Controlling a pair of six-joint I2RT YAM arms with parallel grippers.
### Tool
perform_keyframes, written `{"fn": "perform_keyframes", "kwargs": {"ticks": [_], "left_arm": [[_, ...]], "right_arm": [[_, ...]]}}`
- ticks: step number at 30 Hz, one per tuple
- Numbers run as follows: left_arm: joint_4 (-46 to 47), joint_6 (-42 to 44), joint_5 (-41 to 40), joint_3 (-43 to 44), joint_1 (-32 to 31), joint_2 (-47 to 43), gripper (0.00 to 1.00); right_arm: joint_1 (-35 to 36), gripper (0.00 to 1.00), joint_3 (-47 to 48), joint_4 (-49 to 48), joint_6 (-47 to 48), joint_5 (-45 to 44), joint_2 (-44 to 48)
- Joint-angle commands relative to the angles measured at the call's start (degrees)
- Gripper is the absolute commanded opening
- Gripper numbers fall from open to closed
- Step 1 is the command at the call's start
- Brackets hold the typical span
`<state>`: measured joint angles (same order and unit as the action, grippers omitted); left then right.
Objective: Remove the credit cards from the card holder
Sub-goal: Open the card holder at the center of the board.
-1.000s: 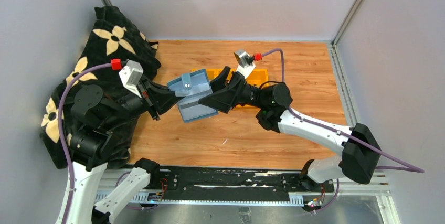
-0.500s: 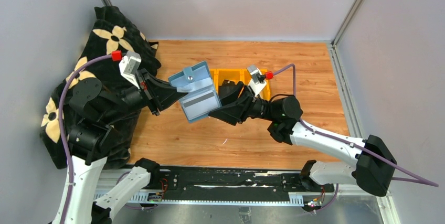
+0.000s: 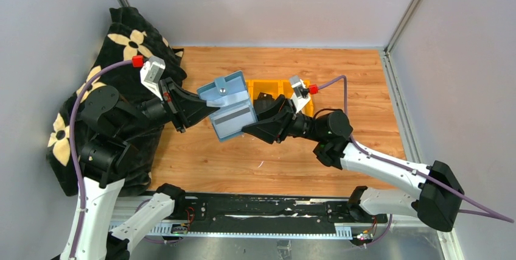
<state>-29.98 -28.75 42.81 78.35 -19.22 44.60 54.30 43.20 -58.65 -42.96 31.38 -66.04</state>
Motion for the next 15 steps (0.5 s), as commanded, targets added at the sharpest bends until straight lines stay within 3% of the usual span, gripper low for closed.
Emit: {"fn": "perform_keyframes", "kwargs": {"ticks": [1,15], "left_arm": [[1.9,-1.0,1.6,1.7,0.3,0.2,0.0],[1.8,-1.6,2.5,3.4,0.8,1.1,0.0]], "right_arm": [[0.5,0.38,-0.5,-0.2,2.3,-0.8,1.8],[0.5,0.36,-1.7,0.2,4.1,-1.7,3.3]]}}
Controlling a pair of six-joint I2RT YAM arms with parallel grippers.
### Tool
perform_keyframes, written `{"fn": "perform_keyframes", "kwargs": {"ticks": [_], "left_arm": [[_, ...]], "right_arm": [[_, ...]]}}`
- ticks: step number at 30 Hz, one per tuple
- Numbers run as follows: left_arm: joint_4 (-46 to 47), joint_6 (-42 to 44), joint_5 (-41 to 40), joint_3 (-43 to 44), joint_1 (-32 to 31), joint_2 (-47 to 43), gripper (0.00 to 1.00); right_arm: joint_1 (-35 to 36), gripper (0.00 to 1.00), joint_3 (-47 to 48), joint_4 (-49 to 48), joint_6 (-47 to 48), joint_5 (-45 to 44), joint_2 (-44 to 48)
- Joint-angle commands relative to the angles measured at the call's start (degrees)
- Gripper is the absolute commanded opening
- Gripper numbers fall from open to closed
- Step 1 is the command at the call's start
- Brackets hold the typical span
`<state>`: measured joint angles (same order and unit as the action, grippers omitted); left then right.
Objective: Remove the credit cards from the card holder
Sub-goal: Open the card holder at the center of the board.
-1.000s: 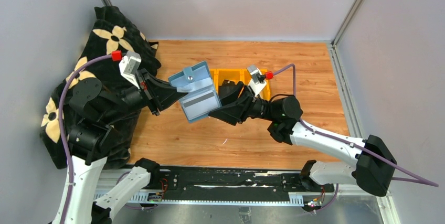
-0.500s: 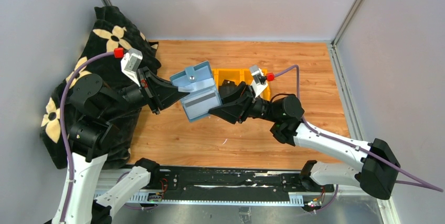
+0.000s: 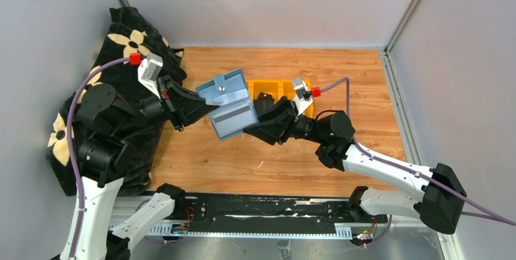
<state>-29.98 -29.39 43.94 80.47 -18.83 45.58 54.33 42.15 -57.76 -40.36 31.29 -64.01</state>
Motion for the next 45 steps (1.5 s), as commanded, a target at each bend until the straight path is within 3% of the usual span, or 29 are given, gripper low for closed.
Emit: {"fn": "perform_keyframes", "kwargs": {"ticks": [1,11,17,24,37,45], "left_arm": [[1.8,-1.1,1.4,1.1,0.4,0.1,0.0],[2.2,-1.0,2.0,0.8,0.5,0.0,0.0],[2.4,-1.3,2.3,0.7,0.5,-0.3,0.0],[2.5,-1.3,2.5,0.7,0.5,-0.5,0.0],[1.7,0.7,2.8,-0.5,0.5,-0.8,0.0],[0.7,1.9,3.7,-0.8,0.5,-0.9,0.0]], "right_arm": [[0.5,0.35,-0.5,-0.7,1.5,-1.9,1.3],[0.4,0.33,0.7,-2.1,-1.3,-3.8,-0.4],[0.3,0.33,0.3,-2.3,-2.6,-9.9,-0.3],[0.3,0.34,0.9,-8.0,-7.5,-11.3,-2.6],[0.3,0.62,6.1,-10.9,-13.5,-4.8,-5.6],[0.6,0.51,11.2,-7.2,-14.1,-4.7,-7.9]]}}
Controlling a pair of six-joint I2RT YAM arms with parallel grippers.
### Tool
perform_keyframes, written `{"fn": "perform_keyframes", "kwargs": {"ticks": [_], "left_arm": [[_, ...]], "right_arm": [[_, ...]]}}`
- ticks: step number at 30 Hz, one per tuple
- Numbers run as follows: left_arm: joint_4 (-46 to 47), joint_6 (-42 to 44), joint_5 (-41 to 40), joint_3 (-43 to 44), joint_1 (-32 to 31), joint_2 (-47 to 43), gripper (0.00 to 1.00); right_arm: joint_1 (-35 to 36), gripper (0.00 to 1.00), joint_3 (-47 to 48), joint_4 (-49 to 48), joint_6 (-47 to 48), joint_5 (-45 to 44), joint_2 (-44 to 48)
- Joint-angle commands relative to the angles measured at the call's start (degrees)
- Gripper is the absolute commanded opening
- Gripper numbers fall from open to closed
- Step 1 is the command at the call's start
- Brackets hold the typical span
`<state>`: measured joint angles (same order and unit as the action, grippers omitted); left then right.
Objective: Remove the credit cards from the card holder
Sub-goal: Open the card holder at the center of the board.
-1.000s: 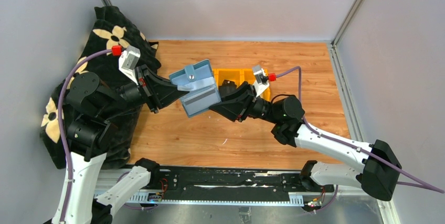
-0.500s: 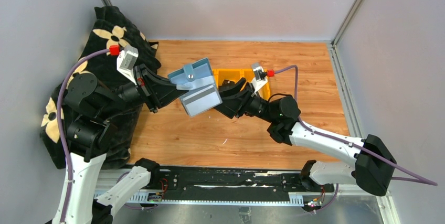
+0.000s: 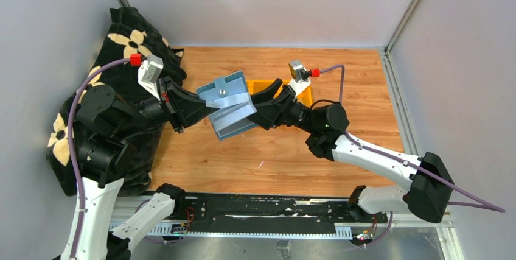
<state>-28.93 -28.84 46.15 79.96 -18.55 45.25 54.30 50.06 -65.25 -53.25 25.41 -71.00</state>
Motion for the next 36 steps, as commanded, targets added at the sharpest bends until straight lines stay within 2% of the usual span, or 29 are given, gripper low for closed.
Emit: {"fn": "perform_keyframes", "kwargs": {"ticks": [1,3,6,9,10,13,16,19,21,28,31,36], "left_arm": [[-0.7,1.9,1.5,-0.5,0.2,-0.7,0.0],[-1.2,2.8,1.3,-0.7,0.2,-1.1,0.0],[-2.2,4.4,2.0,-1.1,0.2,-1.1,0.14],[-4.7,7.4,2.0,-0.9,0.2,-0.8,0.37],[-6.4,8.9,1.6,-0.5,0.2,-0.6,0.46],[-10.8,15.0,-3.4,2.7,0.2,-0.3,0.67],[-15.3,20.4,-7.3,7.4,0.2,0.6,0.77],[-18.3,24.0,-8.7,13.0,0.2,2.1,0.81],[-18.8,24.3,-6.5,13.8,0.2,2.6,0.81],[-17.0,19.8,7.4,5.0,0.2,2.0,0.79],[-19.5,23.6,5.4,3.8,0.2,2.3,0.79],[-21.0,26.9,0.1,3.6,0.2,2.7,0.71]], "right_arm": [[0.5,0.45,3.7,0.3,-1.5,1.7,-1.1],[0.5,0.28,4.1,0.7,-1.9,1.8,-1.2],[0.5,0.14,4.5,2.5,-2.1,1.8,-0.6],[0.5,0.02,5.1,6.1,-1.2,1.8,0.5],[0.6,0.0,5.2,7.8,-0.6,1.8,1.0],[0.6,0.0,5.3,12.3,1.4,1.7,2.8],[0.6,0.0,5.3,19.0,4.3,1.5,5.0],[0.5,0.0,6.2,25.7,6.7,1.2,6.7],[0.5,0.0,7.7,29.6,7.9,1.9,7.1],[0.5,0.0,12.8,39.4,10.0,6.6,5.7],[0.6,0.0,14.9,43.3,11.6,8.4,5.2],[0.5,0.0,18.8,51.0,14.4,12.0,3.9]]}}
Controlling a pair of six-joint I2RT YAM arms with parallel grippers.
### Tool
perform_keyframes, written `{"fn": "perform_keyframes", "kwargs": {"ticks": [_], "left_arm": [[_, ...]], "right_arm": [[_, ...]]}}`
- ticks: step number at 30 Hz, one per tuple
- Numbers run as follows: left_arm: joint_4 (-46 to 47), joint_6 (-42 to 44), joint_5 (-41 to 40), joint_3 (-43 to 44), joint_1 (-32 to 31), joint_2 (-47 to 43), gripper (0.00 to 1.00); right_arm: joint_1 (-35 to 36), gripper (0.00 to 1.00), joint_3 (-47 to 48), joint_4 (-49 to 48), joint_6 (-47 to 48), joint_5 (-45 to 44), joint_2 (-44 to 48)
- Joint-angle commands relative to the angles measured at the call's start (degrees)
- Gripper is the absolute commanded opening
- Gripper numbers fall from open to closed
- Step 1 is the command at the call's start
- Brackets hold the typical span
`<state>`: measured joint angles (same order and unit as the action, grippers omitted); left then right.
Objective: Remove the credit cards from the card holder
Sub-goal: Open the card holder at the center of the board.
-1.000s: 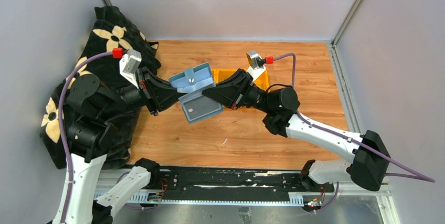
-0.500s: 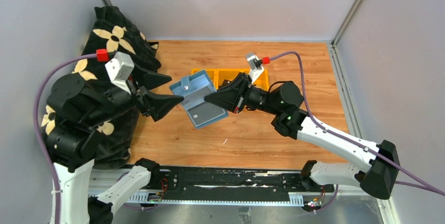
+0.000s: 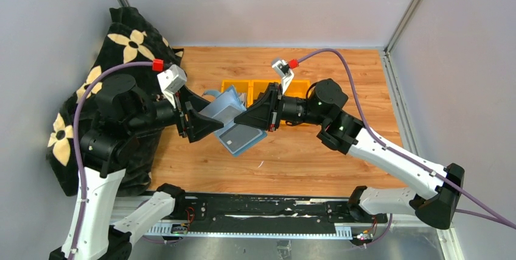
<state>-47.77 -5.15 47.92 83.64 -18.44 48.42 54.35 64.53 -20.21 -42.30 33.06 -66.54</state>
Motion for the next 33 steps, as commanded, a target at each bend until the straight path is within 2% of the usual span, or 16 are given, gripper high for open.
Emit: {"fn": "perform_keyframes", "kwargs": {"ticks": [1,8,10,11,14,19,23,28,31,33], "left_arm": [[-2.2,3.4,-2.3,-0.3,0.1,-0.4,0.7],[-2.4,3.2,0.4,-0.7,0.1,-0.4,0.59],[-3.2,3.5,-0.4,-0.6,0.1,-0.3,0.65],[-3.7,3.8,-1.2,-0.5,0.1,-0.3,0.78],[-4.0,3.6,-3.3,-1.5,0.1,-1.1,0.92],[-4.0,2.5,-3.4,-4.0,0.1,-1.9,0.96],[-4.7,1.7,-1.9,-4.1,0.1,-1.7,0.96],[-4.9,-2.9,7.4,-5.5,0.1,0.0,0.93],[-5.0,-4.5,11.8,-5.3,0.1,1.2,0.87],[-4.8,-5.2,13.4,-5.0,0.1,1.8,0.78]], "right_arm": [[0.5,0.0,5.0,7.4,3.9,5.0,-0.9],[0.5,0.0,5.3,8.6,7.3,9.5,-1.3],[0.4,0.0,4.8,8.4,8.6,10.7,-0.9],[0.4,0.0,4.7,8.2,9.2,11.3,-0.6],[0.4,0.0,4.3,6.4,9.6,12.8,-0.5],[0.4,0.0,4.3,4.5,10.2,14.5,-0.4],[0.4,0.0,4.5,4.4,11.2,16.7,-0.3],[0.4,0.0,3.9,4.8,13.5,17.3,0.3],[0.4,0.0,4.2,5.5,14.1,17.3,0.1],[0.4,0.0,4.5,5.5,14.1,17.7,-0.3]]}}
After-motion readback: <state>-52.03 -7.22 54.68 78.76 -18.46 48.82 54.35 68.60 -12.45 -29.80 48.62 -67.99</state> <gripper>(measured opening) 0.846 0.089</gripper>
